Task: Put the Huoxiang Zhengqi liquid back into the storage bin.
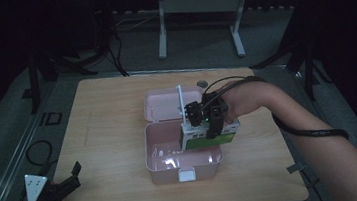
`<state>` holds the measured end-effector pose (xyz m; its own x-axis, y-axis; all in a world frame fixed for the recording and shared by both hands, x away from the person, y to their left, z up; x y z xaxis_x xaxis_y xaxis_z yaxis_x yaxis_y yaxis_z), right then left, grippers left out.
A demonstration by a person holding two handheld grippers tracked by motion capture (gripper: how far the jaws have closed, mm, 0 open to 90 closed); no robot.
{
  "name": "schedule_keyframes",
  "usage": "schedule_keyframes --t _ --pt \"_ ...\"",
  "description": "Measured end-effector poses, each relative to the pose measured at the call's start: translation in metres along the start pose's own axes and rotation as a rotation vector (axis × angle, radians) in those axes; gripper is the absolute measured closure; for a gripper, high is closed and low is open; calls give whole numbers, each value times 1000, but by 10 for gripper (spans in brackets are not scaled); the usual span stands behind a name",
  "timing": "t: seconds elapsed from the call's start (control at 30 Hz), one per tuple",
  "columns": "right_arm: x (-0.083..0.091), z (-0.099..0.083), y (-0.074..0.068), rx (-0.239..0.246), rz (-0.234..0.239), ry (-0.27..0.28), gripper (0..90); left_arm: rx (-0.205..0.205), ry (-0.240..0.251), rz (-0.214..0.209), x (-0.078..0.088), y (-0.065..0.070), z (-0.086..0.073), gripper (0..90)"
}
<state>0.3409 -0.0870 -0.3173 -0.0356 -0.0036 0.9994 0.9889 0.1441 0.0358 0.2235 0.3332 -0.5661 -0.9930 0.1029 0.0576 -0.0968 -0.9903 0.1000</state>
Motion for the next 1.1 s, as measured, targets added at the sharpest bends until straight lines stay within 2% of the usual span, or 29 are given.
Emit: schedule_keyframes --t 0.4,0.53,0.67,0.9,1.1 --pt "-28 33 1 40 34 -8 624 1 1 -1 0 0 0 2" --pt "-39 40 3 36 40 -17 624 0 0 -2 0 0 0 2" --pt "-55 42 7 22 41 -21 624 -2 0 -4 0 0 0 2" --pt "-87 42 11 11 72 -27 623 -3 0 -3 0 0 0 2" --pt "-110 39 16 -19 79 -42 623 -4 -1 -3 0 0 0 2"
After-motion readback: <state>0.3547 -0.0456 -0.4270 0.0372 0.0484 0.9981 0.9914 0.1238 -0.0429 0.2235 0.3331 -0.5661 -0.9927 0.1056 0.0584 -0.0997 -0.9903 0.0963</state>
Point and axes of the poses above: each handheld gripper's, and its own axes: x roughly backward along the jaws, z roughly out of its top, y roughly to its right, the point moved 1 cm from there along -x, roughly forward along the jaws, and after that the axes turned 5 degrees about y, right-handed, at the moved point
